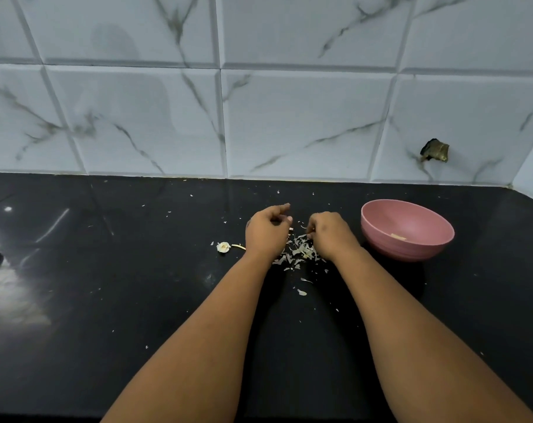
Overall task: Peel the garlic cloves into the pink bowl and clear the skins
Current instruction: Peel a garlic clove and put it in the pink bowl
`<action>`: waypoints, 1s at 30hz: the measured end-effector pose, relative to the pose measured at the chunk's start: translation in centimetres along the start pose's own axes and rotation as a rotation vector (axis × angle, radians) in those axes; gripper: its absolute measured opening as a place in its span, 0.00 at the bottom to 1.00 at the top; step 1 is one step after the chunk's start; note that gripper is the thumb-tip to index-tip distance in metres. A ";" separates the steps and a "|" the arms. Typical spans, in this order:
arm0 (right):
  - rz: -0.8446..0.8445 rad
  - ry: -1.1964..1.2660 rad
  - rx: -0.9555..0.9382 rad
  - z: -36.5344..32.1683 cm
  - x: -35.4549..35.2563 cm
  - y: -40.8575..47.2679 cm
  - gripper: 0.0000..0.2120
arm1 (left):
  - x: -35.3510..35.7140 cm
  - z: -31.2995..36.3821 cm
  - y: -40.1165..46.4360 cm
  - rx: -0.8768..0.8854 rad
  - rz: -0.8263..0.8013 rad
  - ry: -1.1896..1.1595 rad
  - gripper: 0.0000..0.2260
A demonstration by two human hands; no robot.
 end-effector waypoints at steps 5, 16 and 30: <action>0.334 0.788 0.111 0.8 -2.0 -0.4 0.04 | 0.0 0.1 -0.1 0.000 0.013 -0.046 0.04; 0.085 1.481 0.234 -1.7 -1.1 -1.5 0.07 | 0.2 1.2 -0.6 0.096 -0.015 -0.323 0.03; 0.151 1.113 0.061 -0.9 -0.8 -0.9 0.02 | 0.0 1.1 -0.6 0.122 -0.051 -0.208 0.06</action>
Point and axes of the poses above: each hand's wrist, its own y-axis towards the middle knuckle, its own x-axis out of the palm, z = x × y, the point moved 2 cm from there along y, towards the middle knuckle, and after that the axes turned 2 degrees about y, right-handed, at the moved point
